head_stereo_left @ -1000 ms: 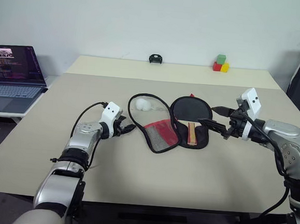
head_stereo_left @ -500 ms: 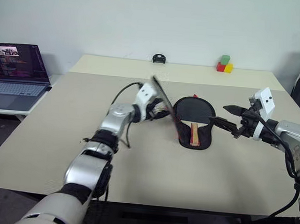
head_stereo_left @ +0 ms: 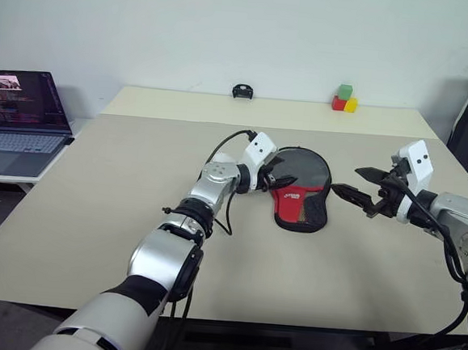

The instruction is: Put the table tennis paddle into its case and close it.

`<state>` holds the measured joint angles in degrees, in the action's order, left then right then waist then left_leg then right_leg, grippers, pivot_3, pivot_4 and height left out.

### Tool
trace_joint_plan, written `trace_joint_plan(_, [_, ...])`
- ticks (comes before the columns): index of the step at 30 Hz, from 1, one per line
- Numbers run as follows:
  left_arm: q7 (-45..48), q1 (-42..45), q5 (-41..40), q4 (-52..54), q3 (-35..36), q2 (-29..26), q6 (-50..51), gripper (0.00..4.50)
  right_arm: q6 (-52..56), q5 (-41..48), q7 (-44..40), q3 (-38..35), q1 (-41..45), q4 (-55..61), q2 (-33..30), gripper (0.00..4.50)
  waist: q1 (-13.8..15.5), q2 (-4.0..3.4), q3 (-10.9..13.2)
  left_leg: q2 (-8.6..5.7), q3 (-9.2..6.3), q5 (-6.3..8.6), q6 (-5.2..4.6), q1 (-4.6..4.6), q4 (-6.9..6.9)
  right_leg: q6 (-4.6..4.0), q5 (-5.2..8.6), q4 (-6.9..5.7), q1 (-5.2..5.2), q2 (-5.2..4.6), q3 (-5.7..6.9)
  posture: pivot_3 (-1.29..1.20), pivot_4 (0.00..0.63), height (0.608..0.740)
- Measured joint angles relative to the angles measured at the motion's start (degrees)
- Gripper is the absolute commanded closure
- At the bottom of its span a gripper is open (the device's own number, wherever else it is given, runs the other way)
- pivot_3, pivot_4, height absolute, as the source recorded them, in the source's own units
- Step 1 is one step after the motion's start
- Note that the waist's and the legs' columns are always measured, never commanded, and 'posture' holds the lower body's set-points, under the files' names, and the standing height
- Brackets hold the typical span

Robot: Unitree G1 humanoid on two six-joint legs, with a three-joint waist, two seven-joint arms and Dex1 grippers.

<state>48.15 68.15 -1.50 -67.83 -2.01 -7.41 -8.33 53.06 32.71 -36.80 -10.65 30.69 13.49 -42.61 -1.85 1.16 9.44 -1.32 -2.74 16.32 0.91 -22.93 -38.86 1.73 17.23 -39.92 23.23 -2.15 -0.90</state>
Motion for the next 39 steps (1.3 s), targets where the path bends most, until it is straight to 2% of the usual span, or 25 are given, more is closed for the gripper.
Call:
trace_joint_plan(5, [7.32, -4.52, -4.2, 8.65, 2.86, -5.28, 1.19, 1.05, -1.36, -2.58, 0.78, 3.27, 1.4, -5.0, 2.0, 0.01, -0.14, -0.02, -0.01, 0.0, 0.01, -0.01, 0.01, 0.03, -0.01, 0.0, 0.0, 0.0, 0.0, 0.0, -0.04, 0.0, 0.15, 0.74])
trace_joint_plan(7, [12.54, -9.28, -7.37, 16.45, 3.69, -8.34, 4.83, 1.05, -3.19, -4.72, 0.57, 5.83, 3.35, -9.26, 3.34, 0.01, -0.44, -0.02, -0.01, 0.0, 0.0, -0.01, 0.02, 0.03, 0.01, 0.0, 0.0, -0.01, 0.02, 0.0, -0.05, 0.0, 0.15, 0.74])
trace_joint_plan(11, [17.3, -16.88, -11.66, 28.83, 4.73, -13.91, 12.63, 1.05, -6.58, -7.79, 0.06, 8.43, 7.15, -18.24, 5.59, 0.01, -0.28, -0.03, -0.01, 0.0, -0.02, -0.02, 0.03, 0.02, -0.02, 0.0, 0.0, -0.01, 0.02, -0.01, -0.04, 0.0, 0.15, 0.74])
trace_joint_plan(16, [17.93, -24.69, -15.21, 43.28, 6.64, -21.34, 20.78, 1.05, -12.57, -12.94, 0.06, 10.18, 12.91, -33.32, 9.28, 0.01, -0.12, -0.03, -0.01, 0.02, -0.05, -0.02, 0.03, 0.02, -0.03, -0.01, 0.0, -0.01, 0.02, -0.01, -0.03, 0.0, 0.15, 0.74])
trace_joint_plan(20, [15.99, -26.79, -17.74, 51.87, 8.13, -24.02, 25.61, 1.05, -18.09, -17.07, -0.16, 12.12, 16.36, -45.52, 12.87, 0.01, 0.27, -0.02, -0.01, 0.0, -0.04, -0.02, 0.03, 0.0, -0.05, -0.01, 0.0, 0.01, 0.01, -0.05, -0.01, 0.0, 0.15, 0.74])
trace_joint_plan(28, [13.73, -28.99, -20.03, 58.47, 8.23, -25.65, 29.49, 1.05, -25.22, -22.37, -0.53, 12.5, 20.9, -59.79, 14.97, 0.01, -0.05, -0.03, -0.01, 0.01, -0.01, -0.02, 0.04, 0.03, -0.04, -0.01, 0.0, -0.02, 0.01, -0.04, -0.03, 0.0, 0.15, 0.74])
trace_joint_plan(39, [12.2, -29.24, -21.04, 59.04, 8.19, -26.37, 30.18, 1.05, -26.44, -23.74, -3.56, 11.87, 24.26, -66.29, 16.45, 0.01, -0.37, -0.03, -0.01, 0.02, 0.0, -0.02, 0.04, 0.04, -0.04, -0.01, 0.0, -0.03, 0.01, -0.03, -0.04, 0.0, 0.15, 0.74])
